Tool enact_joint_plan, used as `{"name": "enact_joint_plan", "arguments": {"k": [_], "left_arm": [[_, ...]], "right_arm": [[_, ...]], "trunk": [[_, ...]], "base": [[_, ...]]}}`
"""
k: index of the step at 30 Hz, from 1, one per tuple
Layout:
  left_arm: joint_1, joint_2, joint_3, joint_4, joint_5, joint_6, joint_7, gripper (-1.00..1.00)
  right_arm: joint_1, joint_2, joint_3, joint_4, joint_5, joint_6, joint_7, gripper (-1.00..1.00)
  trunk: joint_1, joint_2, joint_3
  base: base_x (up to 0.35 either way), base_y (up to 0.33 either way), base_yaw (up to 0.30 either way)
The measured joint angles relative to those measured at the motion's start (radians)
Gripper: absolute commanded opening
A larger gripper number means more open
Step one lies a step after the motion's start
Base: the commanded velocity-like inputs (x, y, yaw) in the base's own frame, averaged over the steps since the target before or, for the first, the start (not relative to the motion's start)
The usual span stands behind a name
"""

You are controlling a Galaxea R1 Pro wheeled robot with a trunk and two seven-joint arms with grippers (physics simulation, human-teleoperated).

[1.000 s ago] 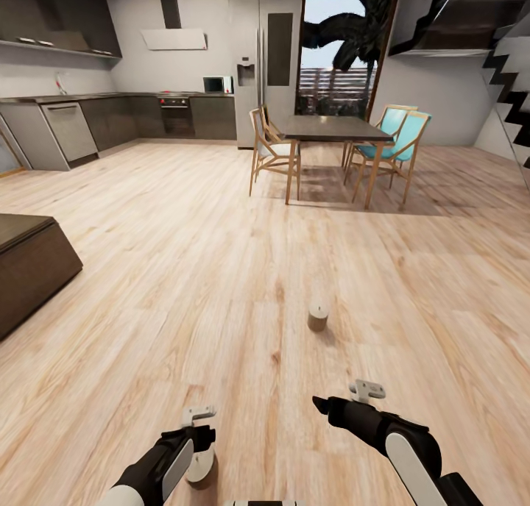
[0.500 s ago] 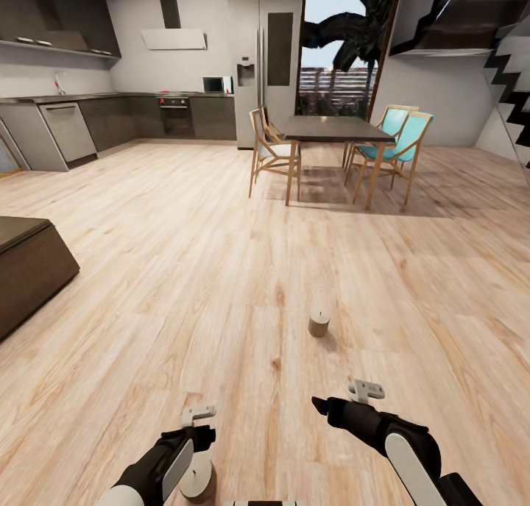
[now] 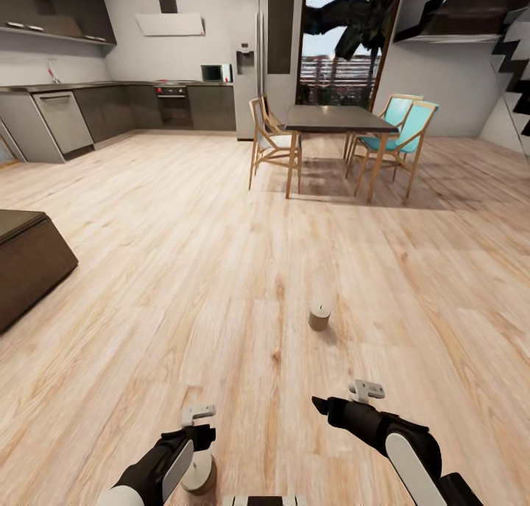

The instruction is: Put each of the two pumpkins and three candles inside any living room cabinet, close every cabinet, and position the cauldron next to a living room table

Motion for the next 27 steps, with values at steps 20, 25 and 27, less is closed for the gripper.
{"name": "enact_joint_plan", "arguments": {"k": [20, 25, 27], "left_arm": [[0.0, 0.0, 0.0, 0.0, -0.001, -0.006, 0.0, 1.0], [0.0, 0.0, 0.0, 0.003, -0.001, -0.026, 0.0, 1.0], [0.0, 0.0, 0.0, 0.004, -0.001, -0.028, 0.0, 1.0]], "right_arm": [[0.0, 0.0, 0.001, -0.001, 0.0, -0.001, 0.003, 1.0], [0.0, -0.001, -0.001, -0.001, -0.002, -0.001, 0.065, 1.0], [0.0, -0.002, -0.006, -0.001, -0.001, -0.001, 0.108, 1.0]], "trunk": [[0.004, -0.002, -0.039], [0.004, -0.002, -0.039], [0.004, -0.002, -0.039]], "base": [[0.0, 0.0, 0.0], [0.0, 0.0, 0.0], [0.0, 0.0, 0.0]]}}
